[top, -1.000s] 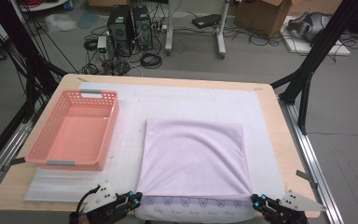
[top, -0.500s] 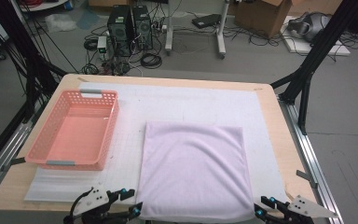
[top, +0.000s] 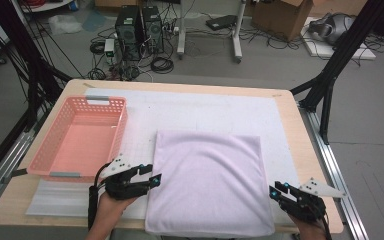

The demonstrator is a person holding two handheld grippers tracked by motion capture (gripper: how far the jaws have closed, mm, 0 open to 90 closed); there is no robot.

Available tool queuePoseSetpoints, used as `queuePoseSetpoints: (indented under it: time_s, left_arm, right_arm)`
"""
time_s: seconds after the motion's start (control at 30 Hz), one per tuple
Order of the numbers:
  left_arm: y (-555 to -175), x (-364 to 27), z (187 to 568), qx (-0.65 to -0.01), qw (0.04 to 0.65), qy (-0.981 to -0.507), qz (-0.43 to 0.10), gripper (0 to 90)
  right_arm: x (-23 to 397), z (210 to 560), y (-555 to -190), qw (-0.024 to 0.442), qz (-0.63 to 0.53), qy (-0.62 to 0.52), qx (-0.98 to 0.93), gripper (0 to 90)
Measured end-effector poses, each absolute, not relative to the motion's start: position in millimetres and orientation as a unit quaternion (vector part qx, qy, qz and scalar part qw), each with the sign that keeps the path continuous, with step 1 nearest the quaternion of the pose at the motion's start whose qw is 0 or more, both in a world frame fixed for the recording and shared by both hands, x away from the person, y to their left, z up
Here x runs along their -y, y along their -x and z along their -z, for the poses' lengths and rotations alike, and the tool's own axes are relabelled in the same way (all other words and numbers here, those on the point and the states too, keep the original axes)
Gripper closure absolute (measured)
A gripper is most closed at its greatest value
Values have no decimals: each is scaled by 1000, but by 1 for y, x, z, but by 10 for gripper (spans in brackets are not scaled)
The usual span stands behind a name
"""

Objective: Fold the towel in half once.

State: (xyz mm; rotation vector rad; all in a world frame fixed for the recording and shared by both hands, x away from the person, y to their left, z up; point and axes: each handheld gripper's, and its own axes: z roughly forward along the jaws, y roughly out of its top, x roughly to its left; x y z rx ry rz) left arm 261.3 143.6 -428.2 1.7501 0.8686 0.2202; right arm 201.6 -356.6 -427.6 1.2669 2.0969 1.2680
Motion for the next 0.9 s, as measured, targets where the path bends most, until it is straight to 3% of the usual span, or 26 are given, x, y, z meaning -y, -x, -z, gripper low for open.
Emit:
queuePoseSetpoints:
  time_s: [0.33, 0.47, 0.7, 0.9]
  left_arm:
    - [-315, -132, 436, -389, 528, -748, -102, 487]
    - [-328, -132, 441, -401, 520, -745, -119, 522]
    - [-350, -125, 441, -430, 517, -728, -135, 490]
    - [-368, -121, 444, -450, 497, -732, -125, 507]
  right_arm:
    - [339, 428, -276, 189, -433, -443, -762, 785]
    - [331, 429, -306, 190, -417, -447, -768, 792]
    - [325, 436, -352, 179, -387, -460, -779, 794]
    - [324, 447, -382, 180, -376, -473, -776, 835]
